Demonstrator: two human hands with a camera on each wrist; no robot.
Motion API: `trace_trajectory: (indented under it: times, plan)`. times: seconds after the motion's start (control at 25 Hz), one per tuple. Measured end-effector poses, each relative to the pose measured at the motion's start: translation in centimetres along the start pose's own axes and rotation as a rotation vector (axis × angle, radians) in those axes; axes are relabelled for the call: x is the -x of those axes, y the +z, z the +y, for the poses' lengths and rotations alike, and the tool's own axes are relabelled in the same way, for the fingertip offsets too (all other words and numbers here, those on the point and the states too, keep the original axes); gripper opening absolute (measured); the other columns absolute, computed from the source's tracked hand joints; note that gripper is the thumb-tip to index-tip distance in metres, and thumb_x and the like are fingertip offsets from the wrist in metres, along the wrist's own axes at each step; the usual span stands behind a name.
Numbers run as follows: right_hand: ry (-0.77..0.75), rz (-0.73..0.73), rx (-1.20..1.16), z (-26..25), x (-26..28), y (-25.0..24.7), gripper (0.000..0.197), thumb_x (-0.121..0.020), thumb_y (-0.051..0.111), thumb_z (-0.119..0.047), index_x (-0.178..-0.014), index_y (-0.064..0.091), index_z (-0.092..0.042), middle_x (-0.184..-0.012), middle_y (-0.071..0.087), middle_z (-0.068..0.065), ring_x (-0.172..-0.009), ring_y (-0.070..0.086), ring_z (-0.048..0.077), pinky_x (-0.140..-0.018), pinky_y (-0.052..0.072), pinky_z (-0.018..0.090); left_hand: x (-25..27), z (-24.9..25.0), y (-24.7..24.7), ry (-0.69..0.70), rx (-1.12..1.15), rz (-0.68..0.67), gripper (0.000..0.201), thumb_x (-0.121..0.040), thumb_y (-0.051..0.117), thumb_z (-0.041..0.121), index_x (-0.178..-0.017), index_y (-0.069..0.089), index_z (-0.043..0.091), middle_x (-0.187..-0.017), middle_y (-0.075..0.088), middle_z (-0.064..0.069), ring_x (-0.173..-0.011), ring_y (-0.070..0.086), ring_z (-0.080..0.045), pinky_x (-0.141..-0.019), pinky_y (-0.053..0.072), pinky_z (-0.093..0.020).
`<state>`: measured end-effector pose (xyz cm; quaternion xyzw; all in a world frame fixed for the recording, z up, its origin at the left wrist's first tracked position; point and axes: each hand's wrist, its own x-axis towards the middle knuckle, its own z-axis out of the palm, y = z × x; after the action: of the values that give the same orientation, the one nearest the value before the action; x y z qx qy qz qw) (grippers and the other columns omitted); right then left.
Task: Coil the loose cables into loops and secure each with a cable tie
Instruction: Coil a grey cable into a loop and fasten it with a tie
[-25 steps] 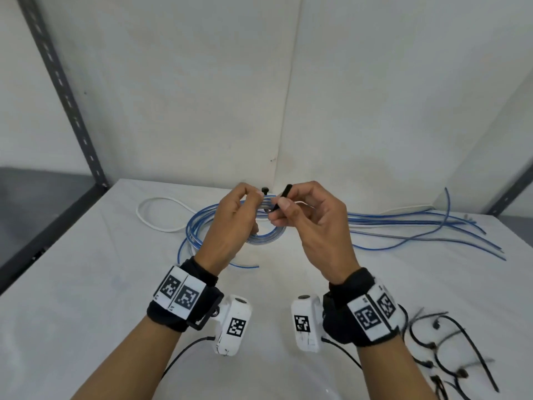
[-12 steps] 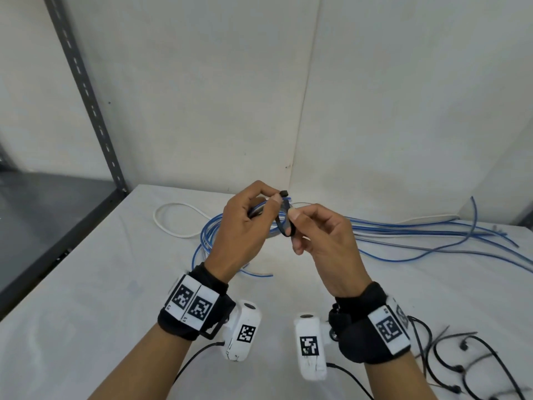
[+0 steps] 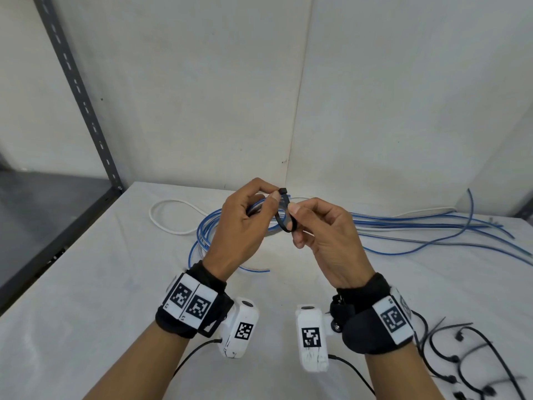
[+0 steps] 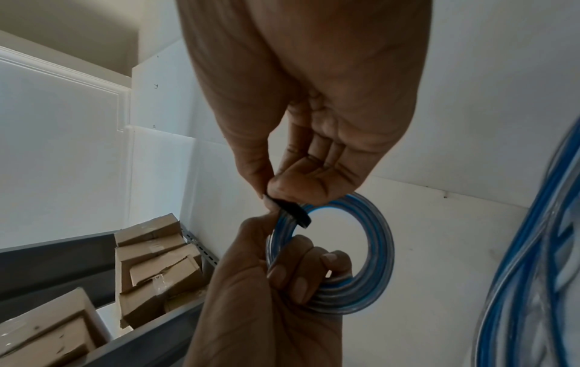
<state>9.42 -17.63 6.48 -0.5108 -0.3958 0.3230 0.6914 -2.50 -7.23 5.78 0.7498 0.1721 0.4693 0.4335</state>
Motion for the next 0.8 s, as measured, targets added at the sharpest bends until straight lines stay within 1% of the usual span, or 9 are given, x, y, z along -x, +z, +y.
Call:
trace_trajectory:
  times: [0.04,0.12,0.24,0.32,0.44,0.52,0.64,0.72,0.8]
  plan:
    - [0.003,0.001,0.000,0.1,0.0,0.0,0.017,-0.096,0.063,-0.009,-0.080,0.067,-0.005,-0.071,0.065,0.012,-0.054,0.046,0.022,-0.055,0.043,0.027,0.1,0.0,0.0,-0.010,0.009,0.001,0.017,-0.104,0.055,0.015,-0.090,0.062,0.022,-0.057,0.058,0.016,-0.054,0.043,-0.011,-0.055,0.036,-0.031]
    - [0.006,0.005,0.005,0.3,-0.2,-0.1,0.016,-0.097,0.063,-0.010,-0.082,0.067,-0.004,-0.071,0.066,0.012,-0.054,0.046,0.022,-0.055,0.044,0.027,0.1,-0.1,0.0,-0.014,0.017,-0.003,0.018,-0.104,0.055,0.016,-0.089,0.062,0.024,-0.056,0.055,0.014,-0.054,0.039,-0.011,-0.055,0.033,-0.031]
    - [0.024,-0.009,-0.018,0.3,-0.2,-0.2,0.017,-0.094,0.065,-0.015,-0.081,0.067,-0.005,-0.072,0.066,0.011,-0.054,0.047,0.020,-0.055,0.044,0.026,0.2,-0.4,0.1,0.013,-0.012,0.006,0.013,-0.102,0.055,0.029,-0.091,0.063,0.030,-0.068,0.066,-0.010,-0.055,0.045,-0.022,-0.053,0.035,-0.037]
    - [0.056,-0.034,-0.069,0.2,-0.2,-0.2,0.018,-0.088,0.068,-0.023,-0.080,0.067,-0.006,-0.071,0.065,0.010,-0.054,0.047,0.018,-0.055,0.044,0.025,0.2,-0.5,0.1,0.031,-0.068,0.012,0.011,-0.101,0.055,0.032,-0.095,0.064,0.029,-0.069,0.064,-0.017,-0.058,0.050,-0.029,-0.053,0.040,-0.040]
    - [0.086,-0.009,-0.143,0.1,-0.3,-0.2,0.027,-0.083,0.070,-0.024,-0.097,0.064,-0.002,-0.071,0.065,0.009,-0.053,0.049,0.015,-0.053,0.045,0.021,0.4,-0.3,0.0,0.125,-0.164,0.009,0.009,-0.101,0.059,0.020,-0.097,0.066,0.018,-0.057,0.050,-0.003,-0.050,0.040,-0.014,-0.051,0.036,-0.027]
    - [0.077,0.071,-0.155,0.2,-0.5,-0.4,0.031,-0.087,0.070,-0.017,-0.110,0.059,0.000,-0.072,0.065,0.012,-0.052,0.050,0.015,-0.052,0.046,0.021,0.7,-0.1,0.1,0.166,-0.204,-0.030,0.007,-0.100,0.060,0.015,-0.096,0.065,0.016,-0.058,0.052,0.005,-0.050,0.043,-0.014,-0.051,0.036,-0.023]
    - [0.065,0.067,-0.086,0.4,-0.4,-0.8,0.027,-0.095,0.066,-0.013,-0.118,0.067,0.001,-0.076,0.065,0.010,-0.055,0.050,0.012,-0.054,0.046,0.020,0.9,-0.6,0.4,0.126,-0.159,-0.089,0.009,-0.101,0.060,0.012,-0.093,0.064,0.013,-0.065,0.060,0.013,-0.053,0.047,-0.008,-0.055,0.036,-0.014]
    - [0.091,0.037,-0.029,0.4,-0.1,-0.7,0.024,-0.097,0.064,-0.016,-0.115,0.072,-0.004,-0.080,0.065,0.004,-0.059,0.050,0.009,-0.057,0.043,0.021,0.9,-1.0,0.5,0.070,-0.076,-0.132,0.012,-0.102,0.058,0.019,-0.093,0.063,0.014,-0.069,0.064,0.002,-0.057,0.051,-0.012,-0.056,0.042,-0.023]
    - [0.105,0.070,0.031,0.2,0.1,-0.9,0.015,-0.096,0.066,-0.017,-0.104,0.076,-0.009,-0.080,0.067,-0.004,-0.063,0.052,0.005,-0.060,0.037,0.023,1.1,-1.0,0.7,0.046,-0.029,-0.178,0.018,-0.100,0.055,0.031,-0.092,0.063,0.017,-0.078,0.066,-0.012,-0.069,0.059,-0.035,-0.061,0.050,-0.045]
